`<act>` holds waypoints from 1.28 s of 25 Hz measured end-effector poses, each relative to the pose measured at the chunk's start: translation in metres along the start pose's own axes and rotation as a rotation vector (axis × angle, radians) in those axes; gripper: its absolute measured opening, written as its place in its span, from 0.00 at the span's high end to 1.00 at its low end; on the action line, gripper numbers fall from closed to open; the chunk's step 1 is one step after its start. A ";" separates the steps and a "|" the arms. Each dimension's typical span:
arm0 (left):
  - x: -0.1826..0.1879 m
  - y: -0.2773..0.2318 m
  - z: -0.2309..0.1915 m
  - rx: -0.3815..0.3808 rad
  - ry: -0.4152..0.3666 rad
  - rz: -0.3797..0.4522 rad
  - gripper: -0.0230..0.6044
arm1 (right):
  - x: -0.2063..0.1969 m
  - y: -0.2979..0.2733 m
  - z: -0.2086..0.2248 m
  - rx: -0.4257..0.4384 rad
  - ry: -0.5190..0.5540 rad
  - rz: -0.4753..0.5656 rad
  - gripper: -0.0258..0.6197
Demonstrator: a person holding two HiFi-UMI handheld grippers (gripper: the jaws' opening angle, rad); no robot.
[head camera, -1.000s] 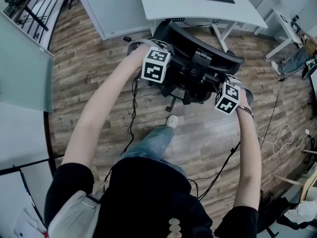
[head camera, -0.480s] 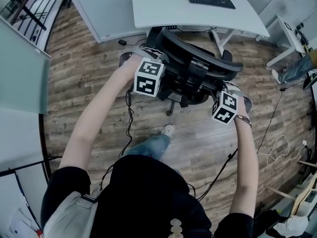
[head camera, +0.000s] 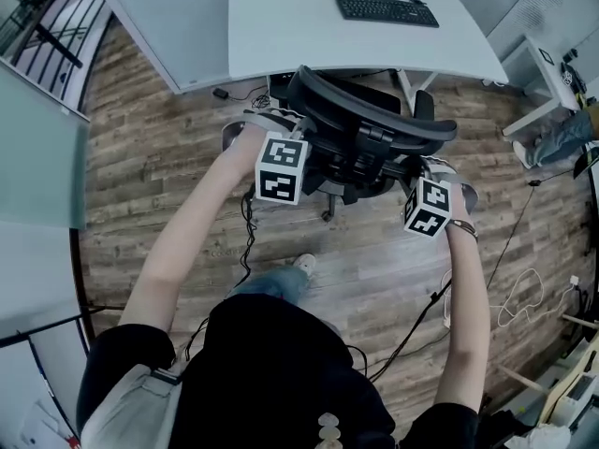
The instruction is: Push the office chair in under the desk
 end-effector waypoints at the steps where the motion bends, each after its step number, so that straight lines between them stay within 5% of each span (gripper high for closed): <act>1: 0.000 -0.003 0.000 0.007 0.005 -0.002 0.73 | -0.002 -0.003 0.000 -0.004 0.007 0.004 0.85; 25: 0.048 -0.041 -0.109 0.043 0.170 -0.040 0.72 | -0.094 -0.075 0.091 0.022 0.103 0.099 0.85; 32: 0.053 -0.052 -0.109 0.068 0.240 -0.063 0.72 | -0.103 -0.089 0.095 0.013 0.159 0.141 0.85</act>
Point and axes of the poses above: the fingertips, and each gripper's own axes: y backward along the fingers, z to its right, x out of its top, the point moved 7 cm from there along y, backward along the fingers, and after that the axes turned 15 degrees about -x, right-handed, at the moved point
